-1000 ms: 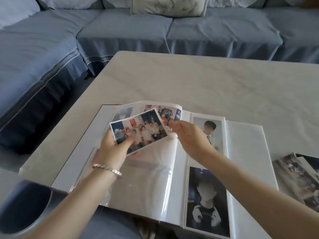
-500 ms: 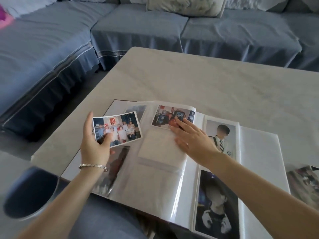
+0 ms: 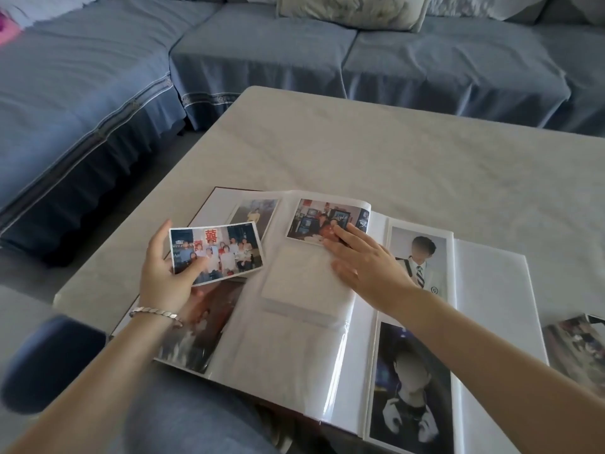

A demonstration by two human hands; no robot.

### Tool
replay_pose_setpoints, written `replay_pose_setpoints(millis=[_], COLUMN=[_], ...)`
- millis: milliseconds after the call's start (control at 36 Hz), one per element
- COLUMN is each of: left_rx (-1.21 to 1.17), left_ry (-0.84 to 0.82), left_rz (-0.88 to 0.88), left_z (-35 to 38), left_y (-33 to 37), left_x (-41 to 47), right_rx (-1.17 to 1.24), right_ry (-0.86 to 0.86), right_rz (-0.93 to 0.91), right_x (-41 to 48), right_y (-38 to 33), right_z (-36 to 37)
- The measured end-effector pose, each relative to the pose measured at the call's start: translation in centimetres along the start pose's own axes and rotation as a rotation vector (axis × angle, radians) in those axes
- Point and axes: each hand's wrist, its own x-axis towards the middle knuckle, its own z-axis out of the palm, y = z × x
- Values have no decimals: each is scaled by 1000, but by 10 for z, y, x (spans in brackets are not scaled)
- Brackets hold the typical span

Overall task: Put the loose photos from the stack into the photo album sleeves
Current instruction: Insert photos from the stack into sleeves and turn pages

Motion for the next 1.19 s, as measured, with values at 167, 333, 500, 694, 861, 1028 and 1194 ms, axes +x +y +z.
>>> replay_pose_setpoints(millis=[167,333,500,694,861,1028,1194], left_rx=[23,48,166,231,196,-70,-25], left_ry=[-303,-427,-593,-180,-155,-198,-228], left_rz=[-53,-93,-12,-47,-104,-399,-357], left_z=[-4,5,27,32,30,41,56], left_y=[0,15,36,48,48,52,61], left_x=[6,11,0,-1,-4,-7,-15], right_rx=[0,76,142,188,187,199,201], right_ry=[-5,-24,0,18,16,7,2], right_rz=[-10,-33,4,7,4,20,30], right_x=[1,5,11,12,11,12,13], right_y=[0,4,8,9,10,9,8], right_z=[-3,-10,-19,-21,-23,-23,-23])
